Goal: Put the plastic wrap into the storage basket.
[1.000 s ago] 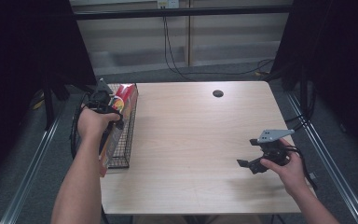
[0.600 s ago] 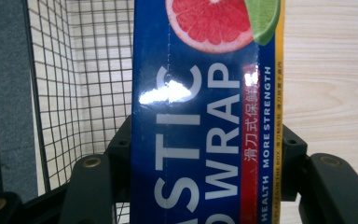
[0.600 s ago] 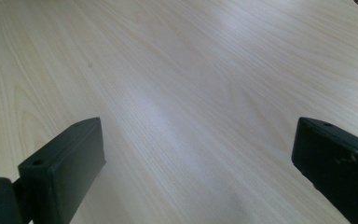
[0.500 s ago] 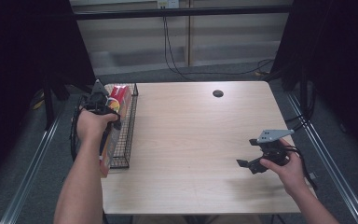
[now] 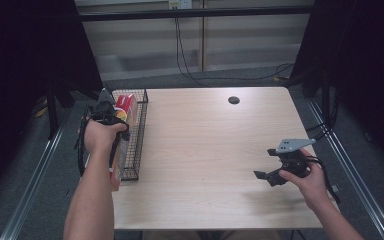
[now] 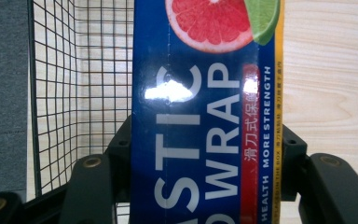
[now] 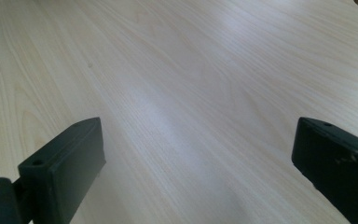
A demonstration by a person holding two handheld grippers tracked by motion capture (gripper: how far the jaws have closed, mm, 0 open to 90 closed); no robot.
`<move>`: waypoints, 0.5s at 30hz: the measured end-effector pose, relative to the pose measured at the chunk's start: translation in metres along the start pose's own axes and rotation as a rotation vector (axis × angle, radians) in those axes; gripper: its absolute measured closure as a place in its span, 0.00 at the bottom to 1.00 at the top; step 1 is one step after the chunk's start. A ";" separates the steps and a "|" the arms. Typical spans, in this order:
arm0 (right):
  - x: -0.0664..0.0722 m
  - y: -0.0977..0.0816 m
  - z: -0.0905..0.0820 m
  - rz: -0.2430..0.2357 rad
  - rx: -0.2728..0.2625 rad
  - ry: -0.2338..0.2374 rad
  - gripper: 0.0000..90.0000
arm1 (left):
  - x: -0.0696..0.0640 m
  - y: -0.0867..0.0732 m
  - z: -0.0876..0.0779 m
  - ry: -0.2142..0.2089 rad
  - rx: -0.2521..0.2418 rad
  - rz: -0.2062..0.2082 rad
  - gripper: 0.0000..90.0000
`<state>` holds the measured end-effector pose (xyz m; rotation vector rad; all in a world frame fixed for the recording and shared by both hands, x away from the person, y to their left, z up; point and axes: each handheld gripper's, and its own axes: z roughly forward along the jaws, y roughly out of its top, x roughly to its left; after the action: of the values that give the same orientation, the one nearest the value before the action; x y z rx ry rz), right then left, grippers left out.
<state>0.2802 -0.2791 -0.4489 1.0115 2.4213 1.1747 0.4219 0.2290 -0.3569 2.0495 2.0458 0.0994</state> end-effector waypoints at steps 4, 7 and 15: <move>0.000 0.000 0.000 0.000 0.000 0.001 0.02 | 0.001 0.000 0.003 0.008 0.000 -0.007 0.47; 0.000 0.000 0.000 0.000 -0.001 0.002 0.02 | 0.001 0.000 0.005 0.007 0.001 -0.018 0.47; 0.000 0.000 0.001 -0.003 -0.001 0.002 0.02 | 0.001 0.001 0.006 0.014 0.010 -0.026 0.47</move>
<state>0.2801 -0.2785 -0.4493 1.0062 2.4225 1.1765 0.4239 0.2293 -0.3629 2.0336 2.0847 0.0992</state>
